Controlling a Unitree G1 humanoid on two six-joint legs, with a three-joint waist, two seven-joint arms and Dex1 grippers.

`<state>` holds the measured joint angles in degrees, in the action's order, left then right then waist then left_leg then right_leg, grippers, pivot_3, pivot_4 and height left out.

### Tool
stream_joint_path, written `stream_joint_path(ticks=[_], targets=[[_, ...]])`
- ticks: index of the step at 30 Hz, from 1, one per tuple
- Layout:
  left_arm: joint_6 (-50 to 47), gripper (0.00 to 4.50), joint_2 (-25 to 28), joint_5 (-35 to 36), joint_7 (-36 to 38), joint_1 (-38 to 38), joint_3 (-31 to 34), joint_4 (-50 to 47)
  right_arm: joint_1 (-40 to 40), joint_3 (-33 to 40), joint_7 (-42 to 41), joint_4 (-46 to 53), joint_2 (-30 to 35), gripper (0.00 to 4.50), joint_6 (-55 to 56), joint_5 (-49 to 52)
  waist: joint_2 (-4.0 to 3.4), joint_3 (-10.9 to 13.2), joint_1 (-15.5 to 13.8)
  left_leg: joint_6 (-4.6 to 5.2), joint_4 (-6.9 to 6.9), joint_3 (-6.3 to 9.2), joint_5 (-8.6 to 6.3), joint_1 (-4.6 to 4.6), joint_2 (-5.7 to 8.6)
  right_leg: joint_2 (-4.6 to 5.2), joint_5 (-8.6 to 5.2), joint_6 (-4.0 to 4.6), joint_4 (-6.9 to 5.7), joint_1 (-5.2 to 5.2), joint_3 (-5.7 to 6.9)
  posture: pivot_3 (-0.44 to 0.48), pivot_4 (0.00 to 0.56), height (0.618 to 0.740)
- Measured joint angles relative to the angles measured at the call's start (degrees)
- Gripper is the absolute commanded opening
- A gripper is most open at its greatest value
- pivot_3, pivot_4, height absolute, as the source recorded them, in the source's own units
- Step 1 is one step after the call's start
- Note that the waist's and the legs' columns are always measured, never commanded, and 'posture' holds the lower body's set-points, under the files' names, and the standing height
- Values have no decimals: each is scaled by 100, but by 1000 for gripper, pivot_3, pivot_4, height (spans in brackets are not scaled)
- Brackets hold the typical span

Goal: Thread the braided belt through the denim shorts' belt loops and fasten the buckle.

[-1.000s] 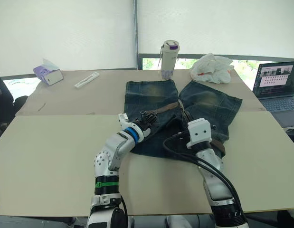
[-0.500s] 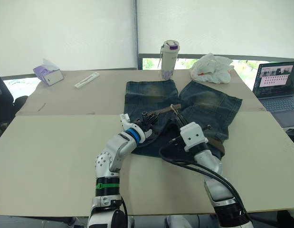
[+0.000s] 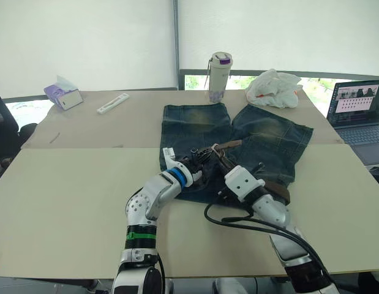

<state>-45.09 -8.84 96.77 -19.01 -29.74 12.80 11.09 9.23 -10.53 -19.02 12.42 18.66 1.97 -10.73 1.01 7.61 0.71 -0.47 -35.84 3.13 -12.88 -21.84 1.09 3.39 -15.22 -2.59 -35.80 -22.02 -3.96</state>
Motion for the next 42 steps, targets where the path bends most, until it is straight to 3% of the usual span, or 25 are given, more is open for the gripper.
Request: stream_joint_path(ticks=[4, 7, 12, 15, 21, 24, 33, 42], targets=[[-9, 0, -25, -20, 50, -22, 37, 61, -259, 172, -521, 373, -11, 3136, -628, 910, 1, 0, -3, 0, -2, 6, 0, 0, 0, 1, 0, 0, -1, 0, 0, 0, 150, 740], [-12, 0, -33, -58, 61, -39, 74, 98, -396, 812, -648, 815, -123, 4125, -1491, 2007, 1, 1, -18, 1, -2, 12, 0, -4, 0, 3, 0, 0, 1, 1, 0, 0, 150, 740], [-57, 0, -25, -147, 69, -65, 90, 123, -250, 2136, 91, 1305, -681, 4125, -3558, 4428, -1, -1, -8, 1, 0, 26, -1, -4, -3, 1, 0, 1, -3, 0, -1, 0, 150, 740], [-126, 0, -24, -219, 87, -95, 106, 156, 67, 2482, 812, 1351, -932, 4125, -4572, 5533, -4, -2, 3, 2, 1, 24, -1, -4, -3, 0, 0, 1, -4, -2, 0, 0, 150, 740], [-164, 0, -30, -227, 102, -120, 130, 218, 793, 2841, 2422, 1113, -1850, 4125, -5203, 6861, -10, -6, -4, 3, -1, 23, -1, -12, -1, 3, 0, 1, -2, -6, 1, 0, 150, 740], [-170, 0, -31, -232, 102, -120, 148, 220, 1007, 2940, 2878, 953, -1958, 3347, -5211, 7149, -10, -6, -10, 3, -2, 18, -1, -15, 0, 5, 0, 0, -1, -7, 1, 0, 150, 740], [-224, 0, -30, -269, 102, -110, 163, 220, 1045, 3047, 3429, 731, -1942, 165, -5024, 7279, -13, -8, 11, 4, -1, 0, 0, -15, -2, 2, 0, 0, -2, -8, 1, 0, 150, 740], [-463, 0, 150, -507, 374, -71, 112, 207, 1045, 2965, 3483, 731, -1956, 28, -4882, 7293, -14, -8, 19, 4, 0, -1, 0, -14, -2, 0, -1, 0, -2, -9, 2, 0, 150, 740]])
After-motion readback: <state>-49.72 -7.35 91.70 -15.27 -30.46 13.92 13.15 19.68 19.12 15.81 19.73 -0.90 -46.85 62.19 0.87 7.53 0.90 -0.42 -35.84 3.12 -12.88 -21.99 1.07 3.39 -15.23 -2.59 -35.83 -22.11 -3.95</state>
